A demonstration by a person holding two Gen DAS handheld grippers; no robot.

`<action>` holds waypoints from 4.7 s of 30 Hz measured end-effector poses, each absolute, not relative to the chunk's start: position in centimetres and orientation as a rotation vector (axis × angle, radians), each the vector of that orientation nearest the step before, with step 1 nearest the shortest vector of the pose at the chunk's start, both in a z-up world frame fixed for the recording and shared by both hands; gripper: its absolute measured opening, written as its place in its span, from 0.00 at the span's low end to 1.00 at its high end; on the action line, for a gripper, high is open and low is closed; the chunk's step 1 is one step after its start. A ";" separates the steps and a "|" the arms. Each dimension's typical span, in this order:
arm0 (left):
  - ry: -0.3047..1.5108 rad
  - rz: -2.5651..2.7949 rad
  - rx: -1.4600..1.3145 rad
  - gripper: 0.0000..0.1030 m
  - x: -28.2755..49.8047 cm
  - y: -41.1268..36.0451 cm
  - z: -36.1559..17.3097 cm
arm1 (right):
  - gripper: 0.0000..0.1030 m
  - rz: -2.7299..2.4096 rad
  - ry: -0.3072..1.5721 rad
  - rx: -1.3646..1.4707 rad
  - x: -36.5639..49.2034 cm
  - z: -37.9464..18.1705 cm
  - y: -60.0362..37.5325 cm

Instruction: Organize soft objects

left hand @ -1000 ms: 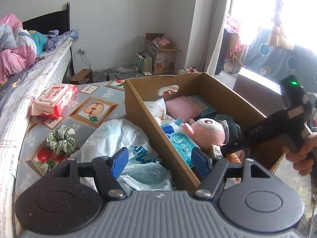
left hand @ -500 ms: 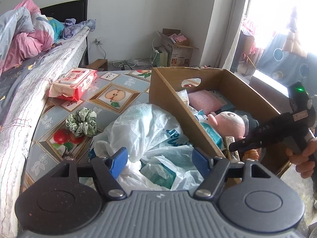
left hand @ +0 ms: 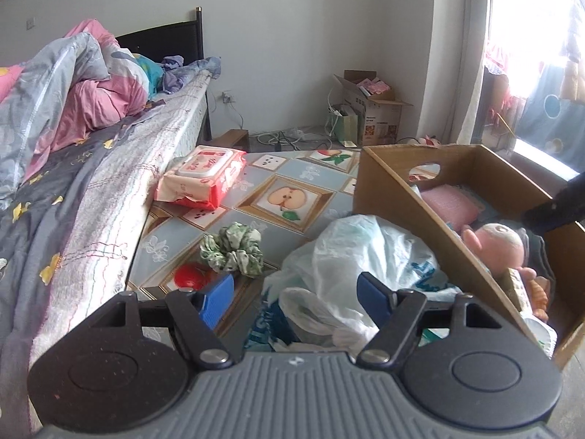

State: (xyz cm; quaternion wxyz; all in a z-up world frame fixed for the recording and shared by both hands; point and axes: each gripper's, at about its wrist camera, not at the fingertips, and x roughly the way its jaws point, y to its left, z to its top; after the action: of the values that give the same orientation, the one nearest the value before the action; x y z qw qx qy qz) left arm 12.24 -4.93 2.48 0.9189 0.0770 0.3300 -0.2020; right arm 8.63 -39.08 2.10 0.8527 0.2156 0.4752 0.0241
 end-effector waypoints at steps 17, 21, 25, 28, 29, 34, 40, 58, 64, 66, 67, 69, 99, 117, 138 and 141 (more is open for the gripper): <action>0.844 -0.319 0.265 0.70 26.9 -5.9 -6.7 | 0.57 0.455 1.215 0.539 34.8 -3.6 -21.5; 0.889 -0.320 0.252 0.65 28.3 -6.2 -8.5 | 0.52 0.403 1.268 0.486 38.4 -7.2 -19.8; 0.880 -0.323 0.240 0.60 28.6 -6.4 -9.2 | 0.43 0.370 1.309 0.491 40.4 -10.0 -19.7; 0.870 -0.326 0.235 0.47 28.6 -6.4 -9.1 | 0.31 0.390 1.336 0.519 40.7 -11.5 -19.6; 0.869 -0.327 0.232 0.39 28.6 -6.4 -9.1 | 0.25 0.397 1.338 0.527 40.7 -11.8 -19.6; 0.853 -0.311 0.219 0.23 28.1 -6.1 -8.2 | 0.16 0.421 1.316 0.595 40.7 -12.0 -20.0; 0.776 -0.304 0.237 0.20 26.1 -5.9 -4.5 | 0.14 0.463 1.255 0.637 39.6 -9.0 -20.7; 0.558 -0.436 0.290 0.20 12.7 -9.4 6.0 | 0.14 0.531 1.008 0.709 24.7 3.3 -26.6; 0.571 -0.645 0.266 0.20 8.4 -13.6 6.0 | 0.14 0.452 0.945 0.758 16.2 4.0 -32.8; 0.589 -0.739 0.256 0.20 7.3 -15.7 5.6 | 0.14 0.405 0.930 0.771 13.2 3.9 -35.5; 0.600 -0.783 0.259 0.20 6.6 -17.0 5.3 | 0.14 0.377 0.920 0.777 11.7 3.8 -36.9; 0.623 -0.864 0.267 0.20 5.7 -19.5 4.7 | 0.14 0.316 0.898 0.800 8.4 3.3 -40.0; 0.850 -1.144 0.316 0.56 3.0 -32.1 -0.9 | 0.26 -0.158 0.842 0.698 -7.6 -2.4 -52.6; 0.732 -0.625 0.233 1.00 -0.4 -16.7 4.0 | 0.90 -0.380 0.569 0.378 -14.2 -0.1 -44.2; 0.817 -0.330 0.185 1.00 -2.3 -12.7 0.9 | 0.99 -0.457 0.715 0.022 -14.5 0.5 -32.3; 0.820 -0.335 0.214 1.00 -2.5 -12.9 0.7 | 0.99 -0.388 0.713 0.148 -15.6 0.2 -32.0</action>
State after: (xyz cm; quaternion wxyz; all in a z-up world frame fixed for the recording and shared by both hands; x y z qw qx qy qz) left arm -2.52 -12.91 0.68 0.8979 0.1035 0.3961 -0.1616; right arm -15.62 -32.04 0.19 0.9162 0.0719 0.3463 -0.1885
